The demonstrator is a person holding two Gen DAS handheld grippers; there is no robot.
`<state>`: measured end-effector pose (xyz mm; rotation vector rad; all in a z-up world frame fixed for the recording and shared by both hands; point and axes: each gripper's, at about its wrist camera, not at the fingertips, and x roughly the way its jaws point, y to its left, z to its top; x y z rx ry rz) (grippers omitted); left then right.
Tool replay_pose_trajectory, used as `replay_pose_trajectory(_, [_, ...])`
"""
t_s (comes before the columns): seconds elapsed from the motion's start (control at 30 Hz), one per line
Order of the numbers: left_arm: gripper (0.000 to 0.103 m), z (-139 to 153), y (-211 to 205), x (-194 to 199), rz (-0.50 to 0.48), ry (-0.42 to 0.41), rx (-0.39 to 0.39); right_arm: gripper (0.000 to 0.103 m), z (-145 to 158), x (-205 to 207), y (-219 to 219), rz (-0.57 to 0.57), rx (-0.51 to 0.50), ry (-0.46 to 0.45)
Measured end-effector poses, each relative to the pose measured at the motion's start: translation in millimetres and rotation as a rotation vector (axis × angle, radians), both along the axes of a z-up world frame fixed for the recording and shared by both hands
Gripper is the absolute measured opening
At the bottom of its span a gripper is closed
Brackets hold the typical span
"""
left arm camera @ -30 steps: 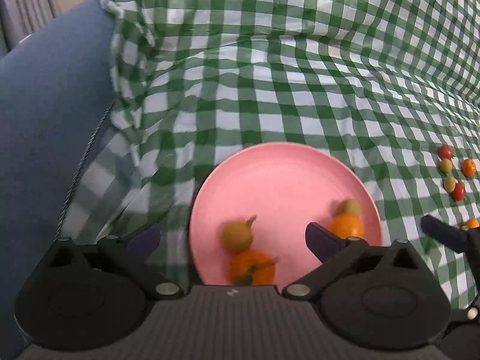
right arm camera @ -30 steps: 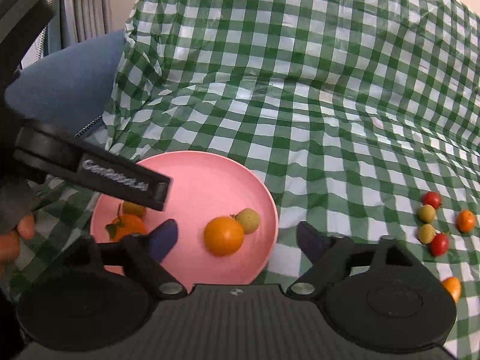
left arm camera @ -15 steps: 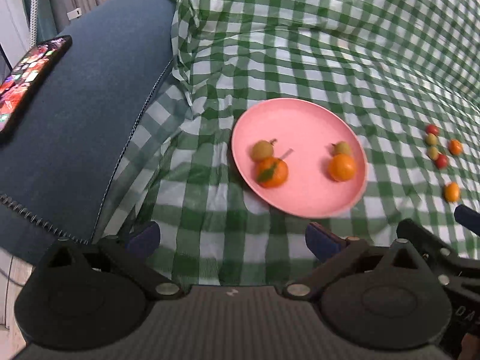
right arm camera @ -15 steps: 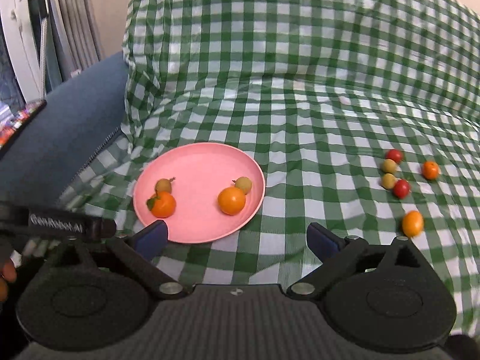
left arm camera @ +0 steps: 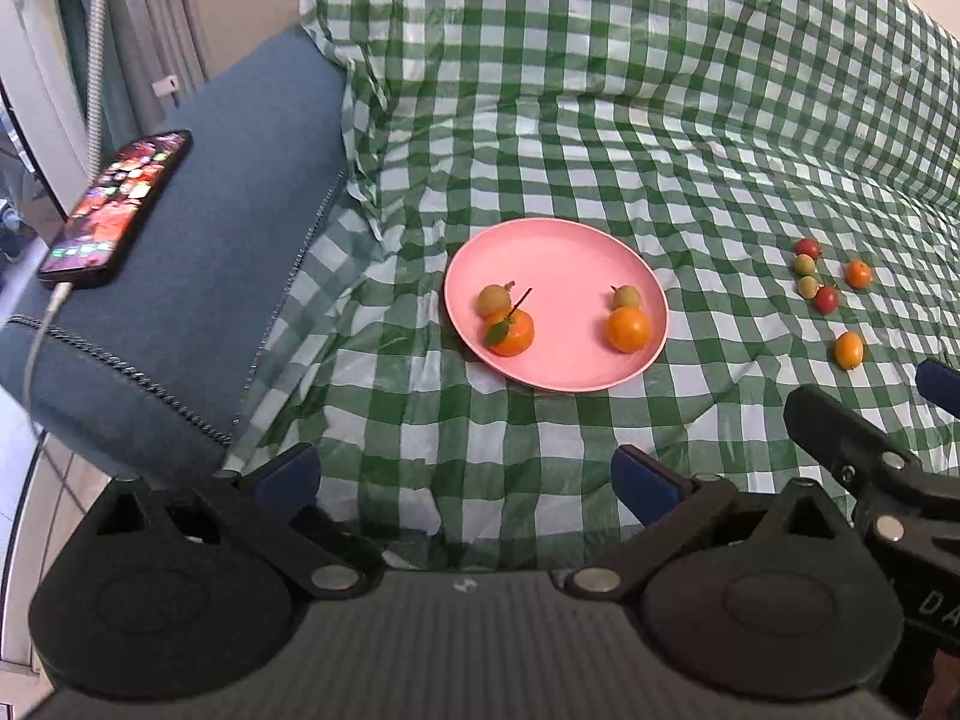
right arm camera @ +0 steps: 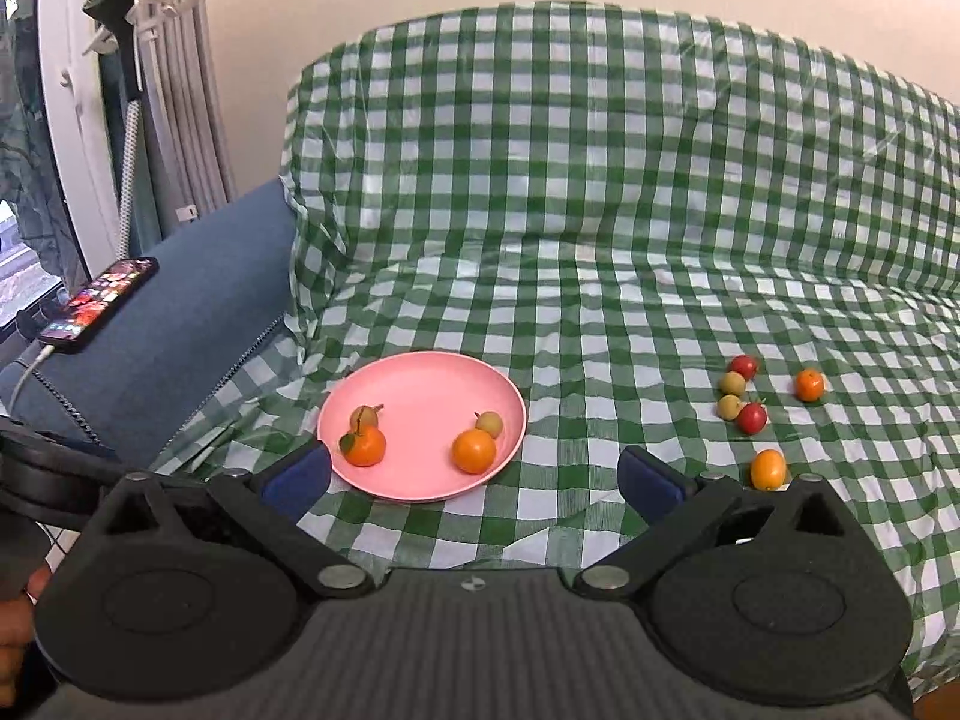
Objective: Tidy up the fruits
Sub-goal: 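Lift both tools off the plate and move them toward the loose fruit group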
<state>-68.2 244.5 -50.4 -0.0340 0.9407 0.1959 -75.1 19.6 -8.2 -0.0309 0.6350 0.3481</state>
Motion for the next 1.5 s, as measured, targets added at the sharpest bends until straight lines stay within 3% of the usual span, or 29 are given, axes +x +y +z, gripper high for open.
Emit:
replay_pose_trajectory(0.63, [0.103,30.7,-22.6,-39.2,-0.020,-0.082,0.048,0.101,24.5,-41.4,-18.9,-0.021,0.028,-0.099])
replay_pose_trajectory(1.5, [0.103,10.9,-26.5,-12.4,-0.045,-0.009,0.074,0.101,6.5,-19.6,-26.7,-0.031,0.059,-0.023])
